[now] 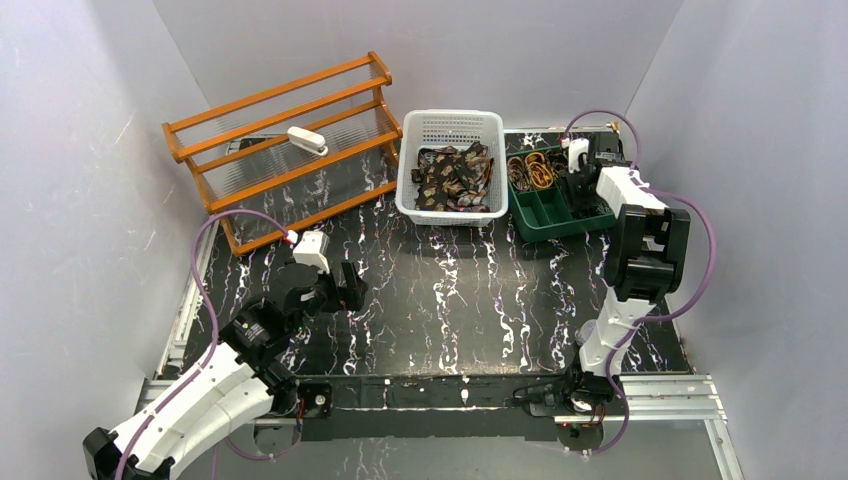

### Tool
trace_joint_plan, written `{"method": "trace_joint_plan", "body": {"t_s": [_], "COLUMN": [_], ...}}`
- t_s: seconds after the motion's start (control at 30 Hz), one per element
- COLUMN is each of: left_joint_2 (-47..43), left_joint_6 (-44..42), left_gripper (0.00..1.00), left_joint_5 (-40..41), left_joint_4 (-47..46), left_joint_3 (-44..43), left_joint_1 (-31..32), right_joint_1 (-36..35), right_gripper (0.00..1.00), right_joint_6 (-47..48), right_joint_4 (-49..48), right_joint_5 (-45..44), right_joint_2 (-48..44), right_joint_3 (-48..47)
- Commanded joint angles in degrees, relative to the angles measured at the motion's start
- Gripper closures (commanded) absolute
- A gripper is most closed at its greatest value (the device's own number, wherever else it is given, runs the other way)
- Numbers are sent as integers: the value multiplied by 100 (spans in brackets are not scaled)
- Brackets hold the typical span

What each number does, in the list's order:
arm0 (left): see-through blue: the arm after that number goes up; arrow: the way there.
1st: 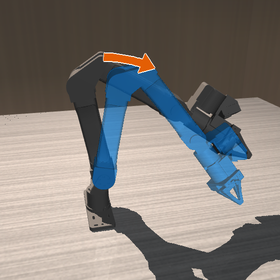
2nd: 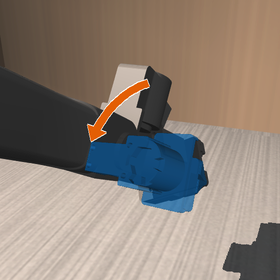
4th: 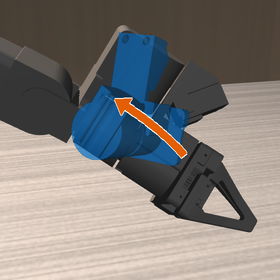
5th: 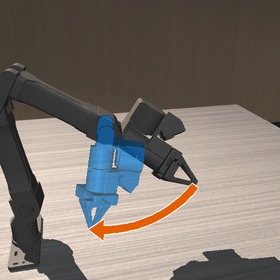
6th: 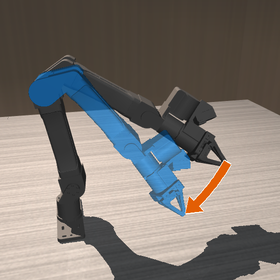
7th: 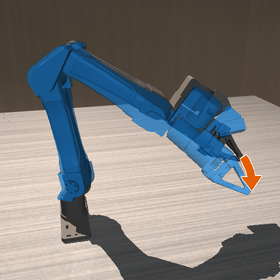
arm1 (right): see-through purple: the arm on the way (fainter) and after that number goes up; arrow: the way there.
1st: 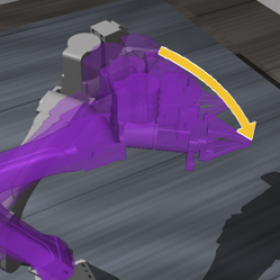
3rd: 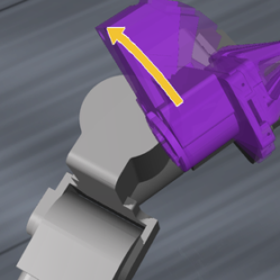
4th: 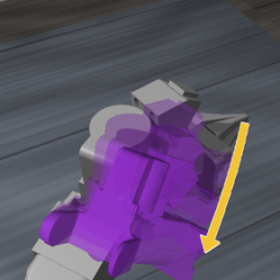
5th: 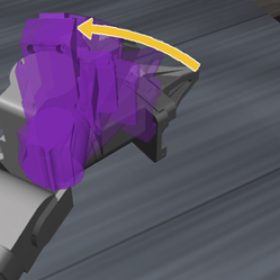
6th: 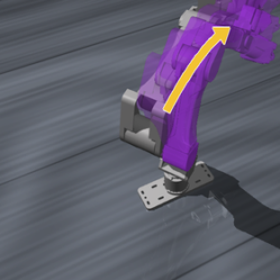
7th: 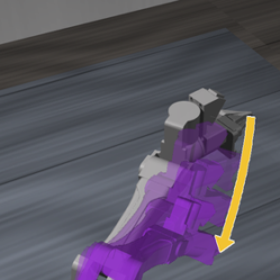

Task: Roll the ties
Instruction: Place the tie in the storage box.

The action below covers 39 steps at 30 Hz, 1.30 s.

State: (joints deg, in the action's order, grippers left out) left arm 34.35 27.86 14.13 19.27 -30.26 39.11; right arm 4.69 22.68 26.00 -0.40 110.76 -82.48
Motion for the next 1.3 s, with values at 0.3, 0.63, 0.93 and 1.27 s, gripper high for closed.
{"method": "trace_joint_plan", "body": {"t_s": [0.3, 0.63, 0.93, 1.27], "left_joint_2": [40, 144, 210, 259], "left_joint_6": [-79, -69, -87, -98], "left_gripper": [2, 2, 2, 2], "left_joint_5": [-55, -145, -207, -227], "left_joint_4": [-77, -116, -122, -133], "left_joint_3": [30, 39, 30, 37], "left_joint_1": [-19, -21, -18, -20], "right_joint_1": [12, 10, 7, 8], "right_gripper": [28, 37, 44, 35], "right_joint_6": [-53, -79, -158, -219], "right_joint_4": [312, 317, 479, 690], "right_joint_5": [80, 257, 577, 688], "right_joint_2": [-116, -165, 489, 347], "right_joint_3": [-410, -434, -478, -789]}}
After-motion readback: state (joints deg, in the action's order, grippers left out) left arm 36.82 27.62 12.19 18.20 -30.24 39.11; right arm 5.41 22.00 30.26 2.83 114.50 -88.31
